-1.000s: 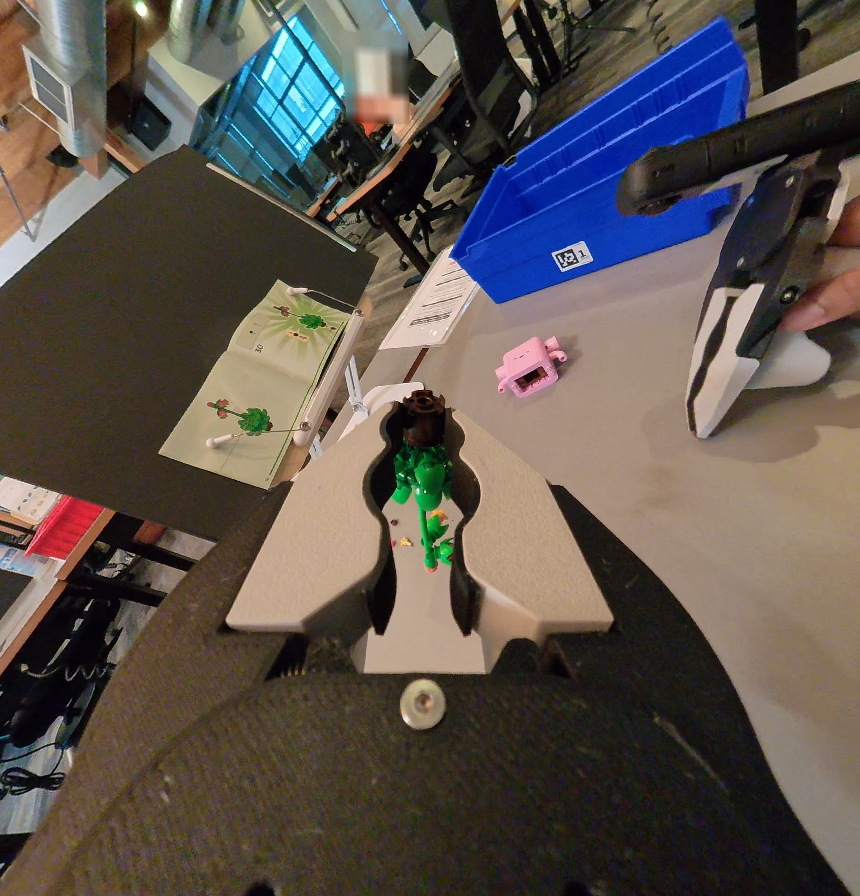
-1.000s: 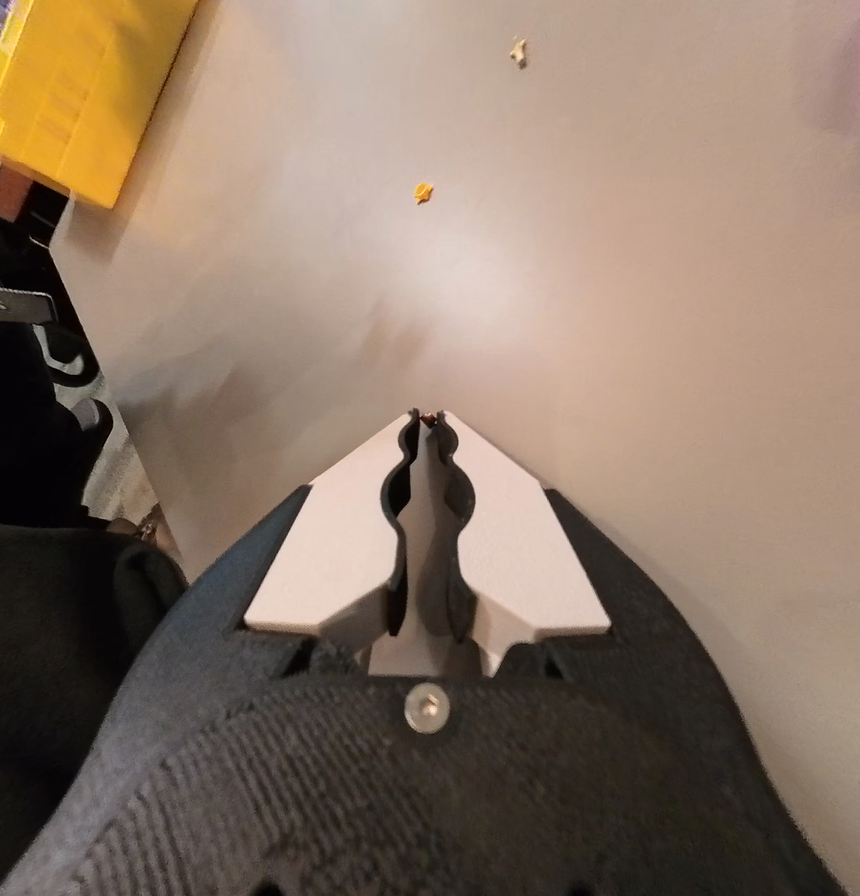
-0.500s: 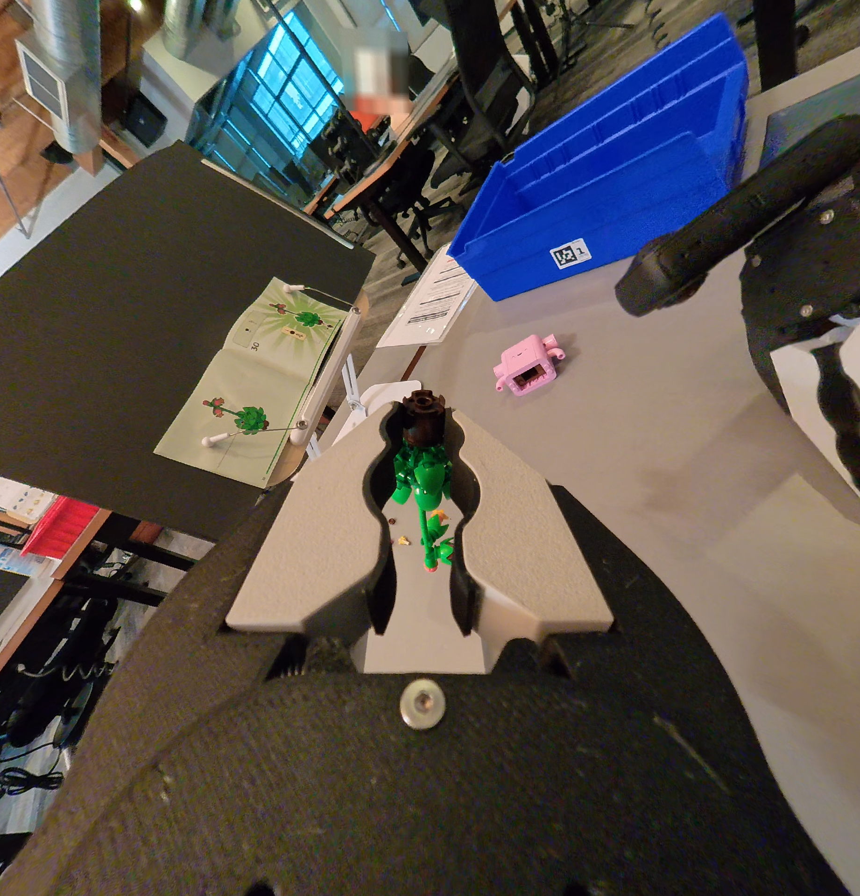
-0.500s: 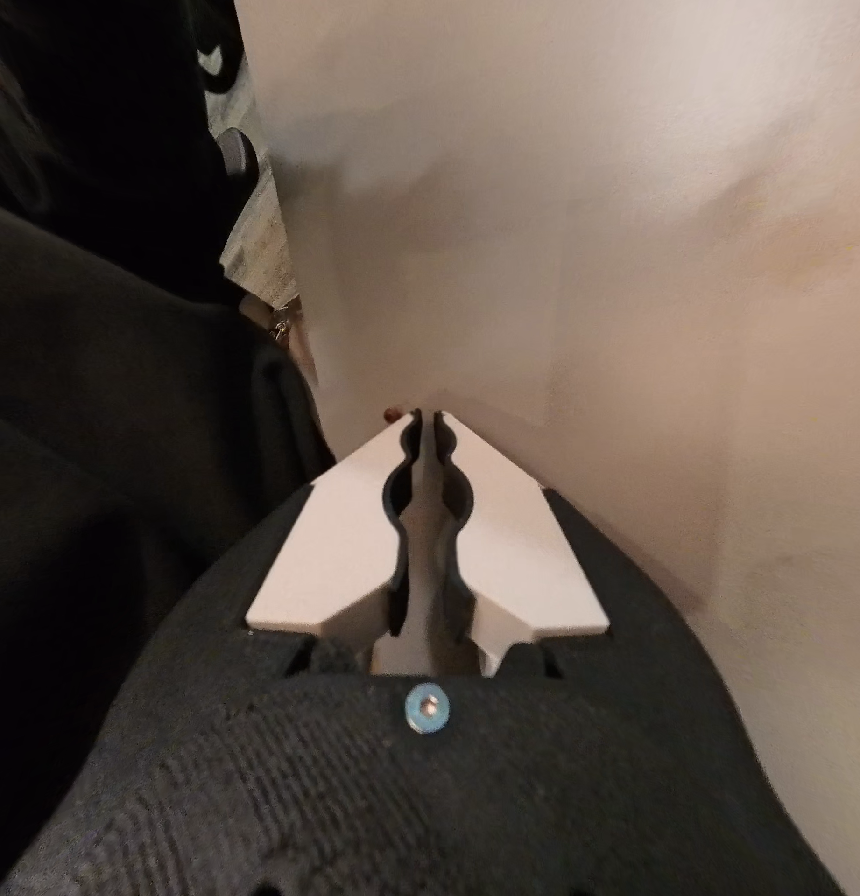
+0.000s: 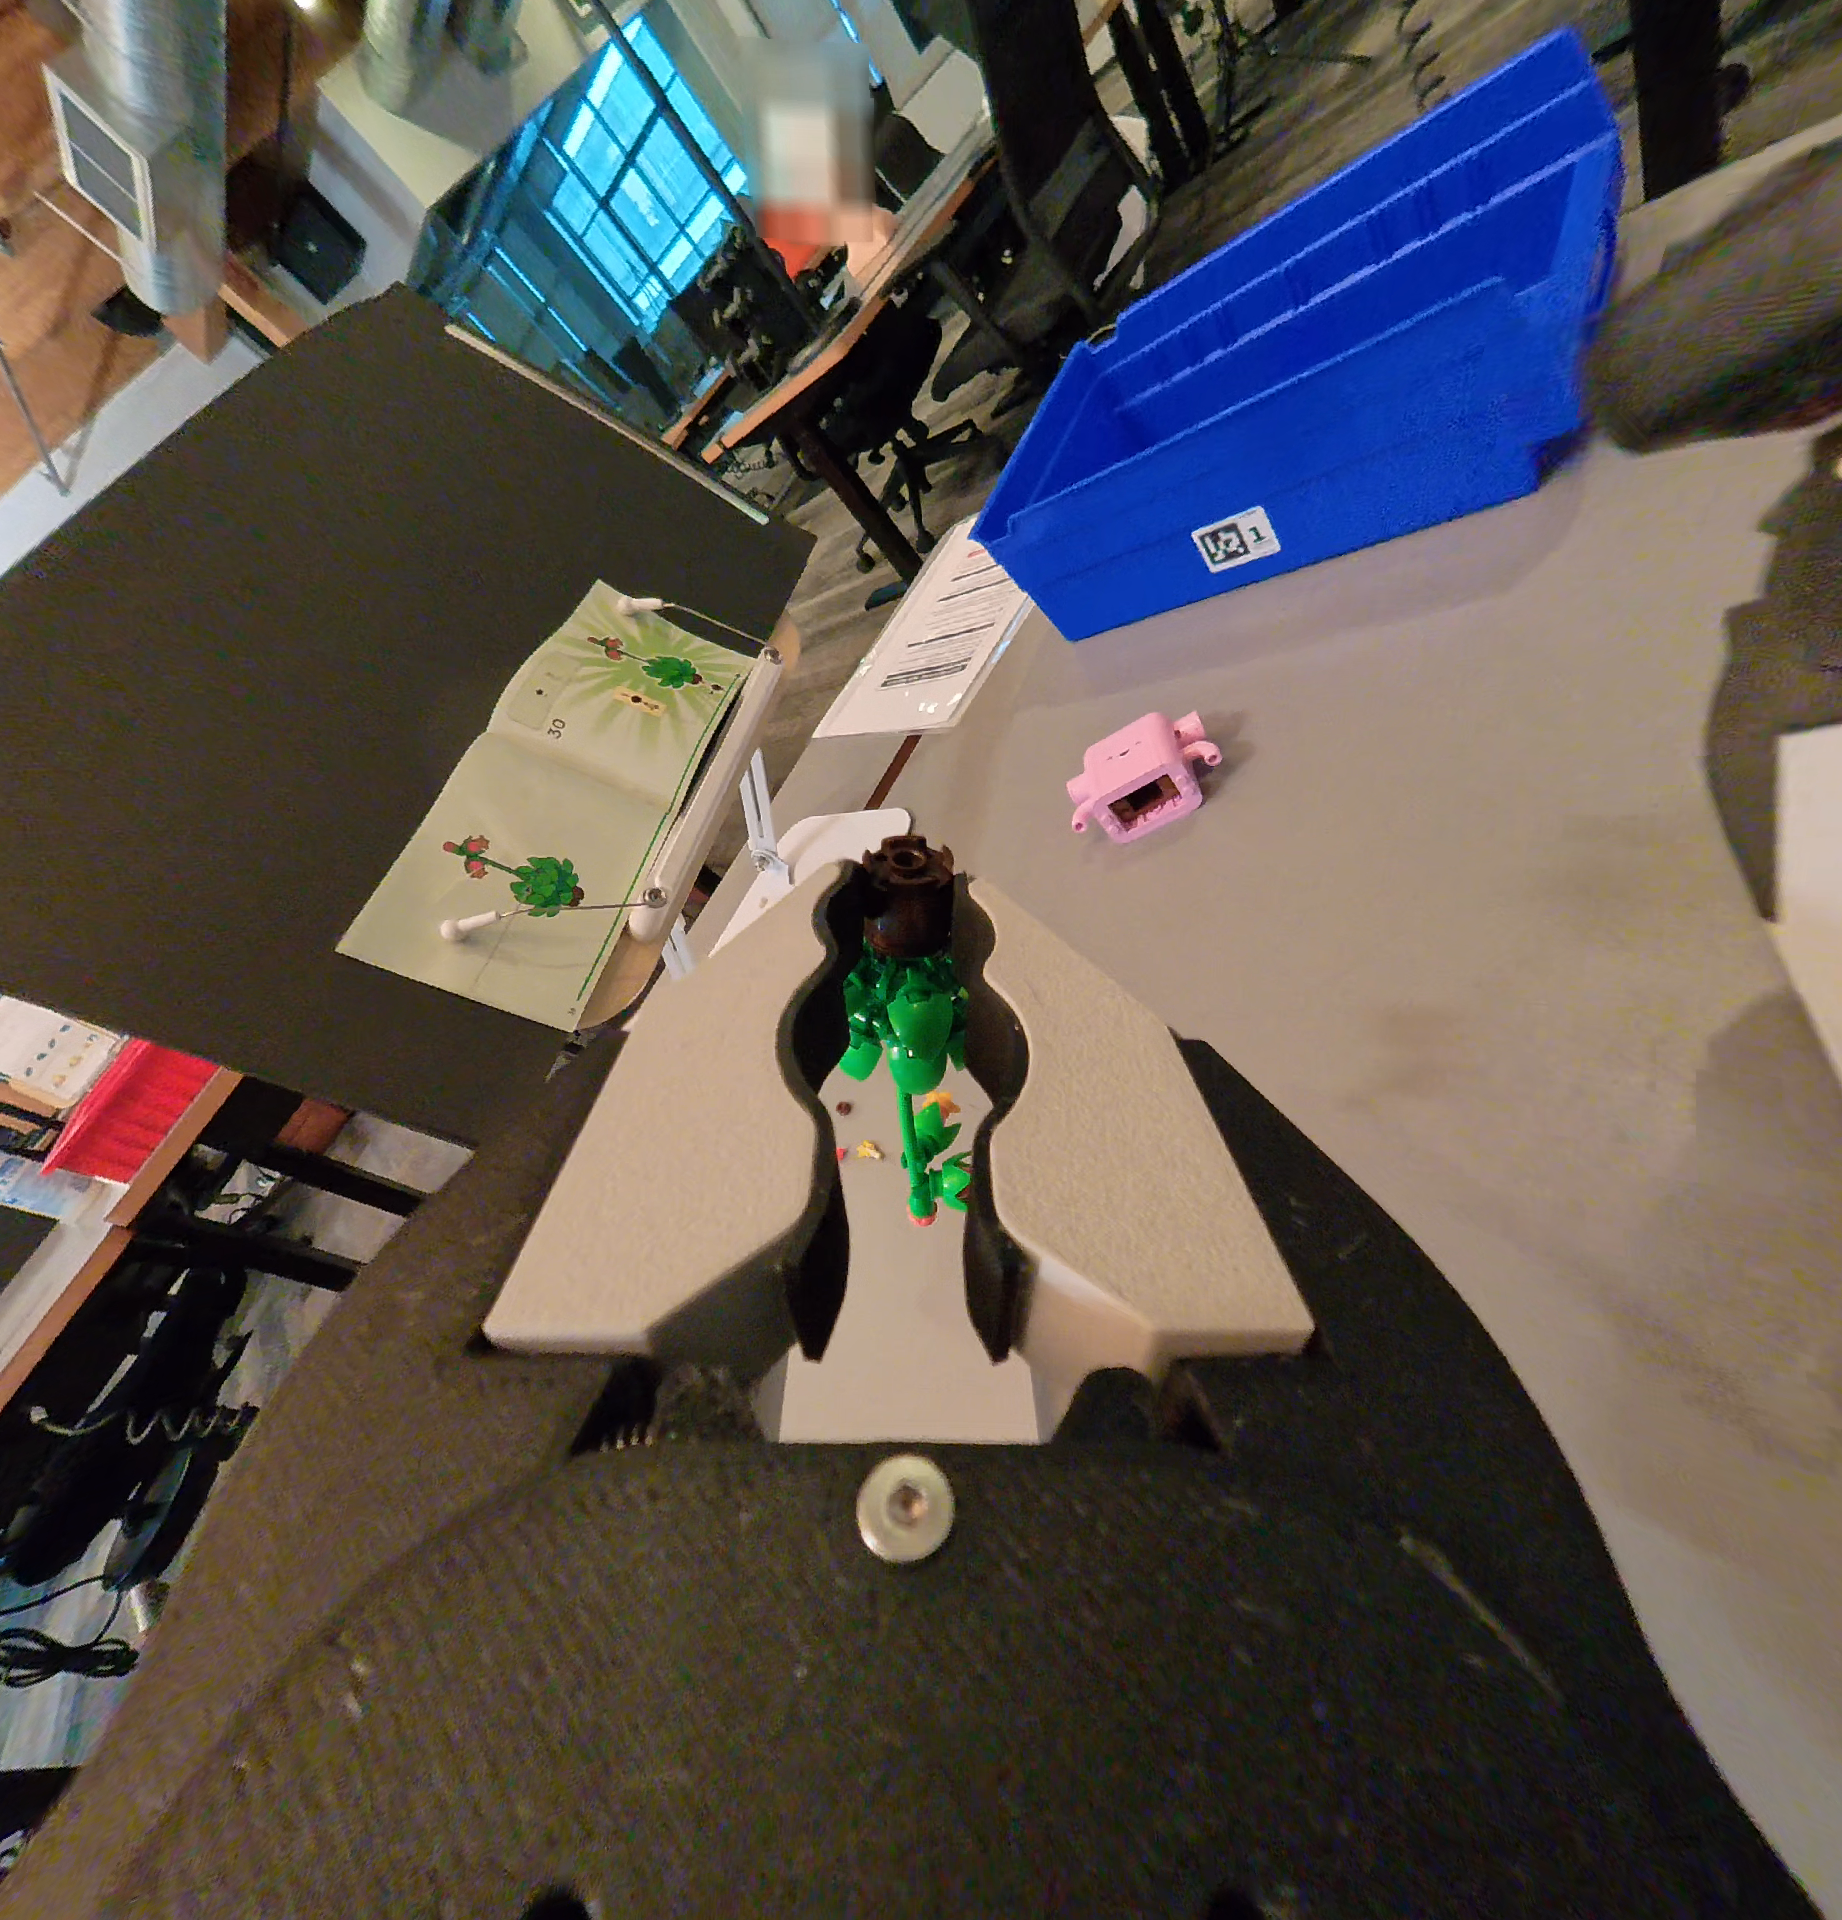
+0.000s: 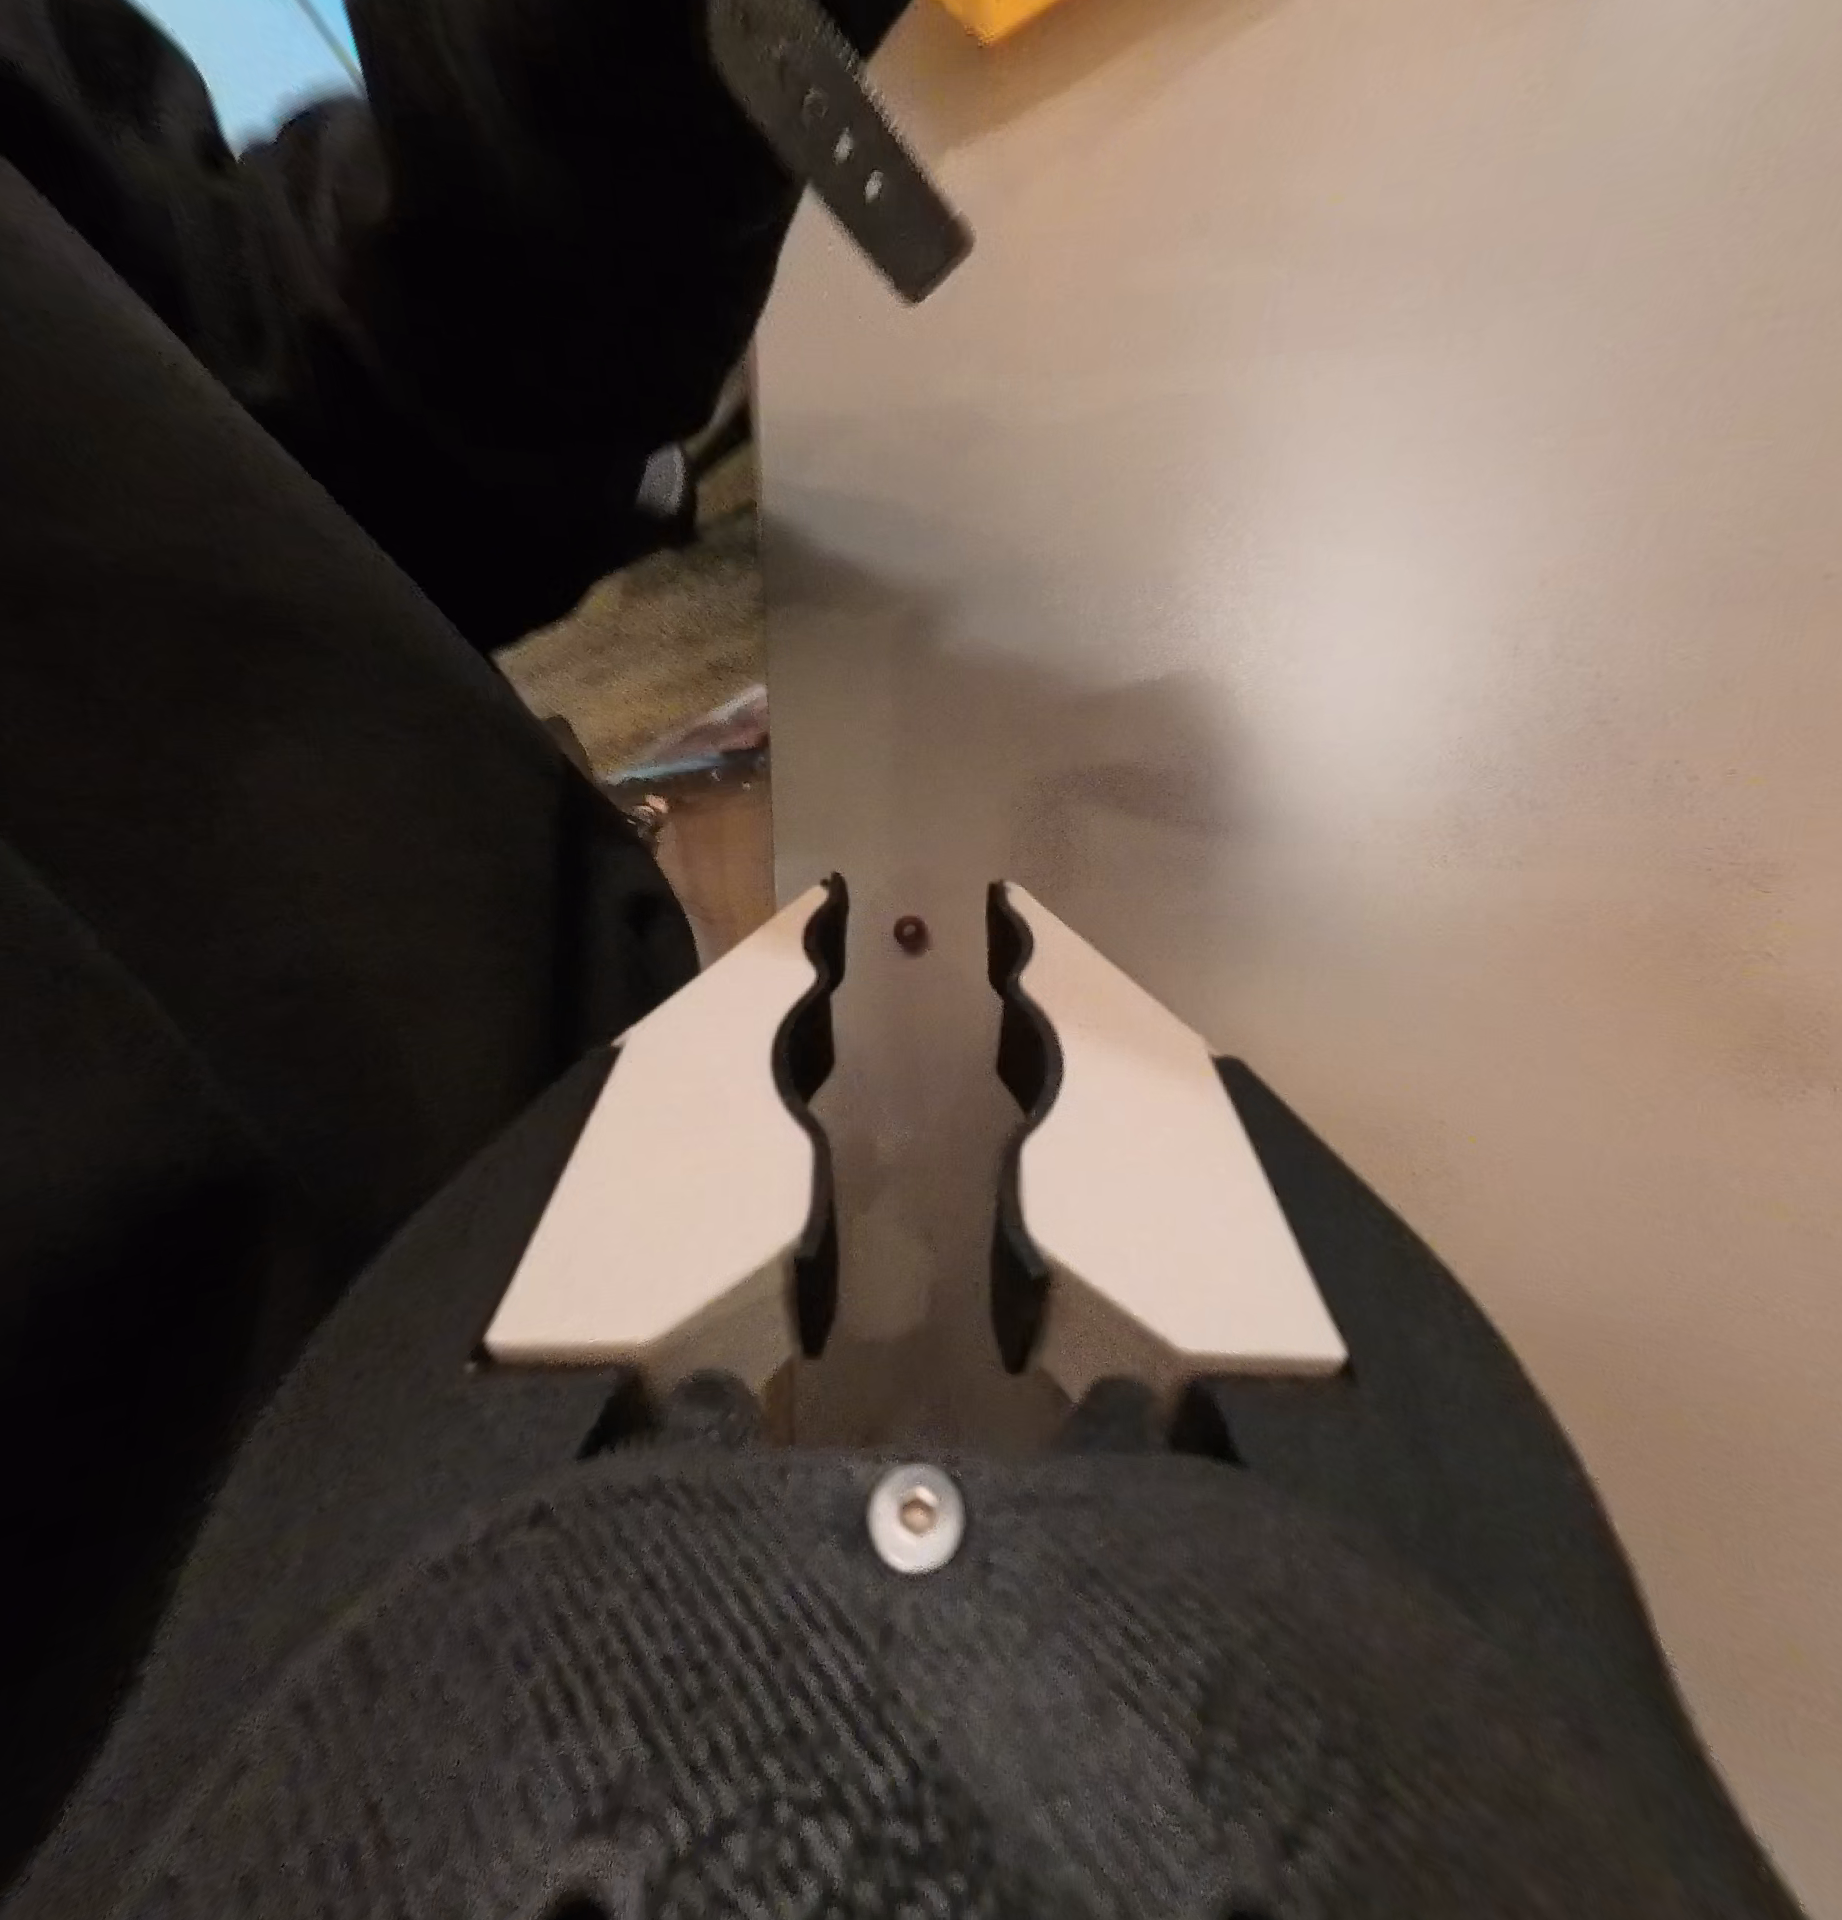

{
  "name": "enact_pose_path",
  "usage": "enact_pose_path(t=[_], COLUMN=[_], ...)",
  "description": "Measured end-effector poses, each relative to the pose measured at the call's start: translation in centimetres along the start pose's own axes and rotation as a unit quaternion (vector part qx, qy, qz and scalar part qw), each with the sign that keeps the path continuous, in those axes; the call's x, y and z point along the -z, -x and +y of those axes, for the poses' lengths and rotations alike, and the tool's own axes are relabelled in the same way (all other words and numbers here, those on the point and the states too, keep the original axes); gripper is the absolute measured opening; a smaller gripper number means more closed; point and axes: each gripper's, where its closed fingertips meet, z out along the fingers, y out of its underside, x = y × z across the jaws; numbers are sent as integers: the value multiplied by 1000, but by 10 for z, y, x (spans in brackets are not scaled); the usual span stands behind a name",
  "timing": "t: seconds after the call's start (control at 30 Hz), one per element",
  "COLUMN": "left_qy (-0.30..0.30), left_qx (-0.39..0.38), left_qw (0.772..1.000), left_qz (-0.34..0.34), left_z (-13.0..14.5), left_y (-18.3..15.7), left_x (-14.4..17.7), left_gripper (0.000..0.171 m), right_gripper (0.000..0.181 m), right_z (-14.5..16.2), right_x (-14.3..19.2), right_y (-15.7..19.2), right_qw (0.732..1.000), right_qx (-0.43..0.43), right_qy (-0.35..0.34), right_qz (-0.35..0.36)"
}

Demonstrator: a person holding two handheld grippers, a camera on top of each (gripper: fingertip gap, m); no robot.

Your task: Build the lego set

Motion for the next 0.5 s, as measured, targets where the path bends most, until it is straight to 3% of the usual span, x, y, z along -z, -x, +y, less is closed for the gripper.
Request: enact_pose_path(t=[0.17,0.5], left_qy=[1,1], left_qx=[-1,-2], left_qw=[1000,1000], left_qz=[-1,1], left_z=[-1,-2], left_y=[0,-1], left_x=[1,0], left_gripper=[14,14], right_gripper=[17,11], right_z=[17,18], right_x=[-18,-29], right_y=[-3,12], right_qw=[989,985], right_qx=[95,123], right_qy=[69,80], right_qz=[90,88])
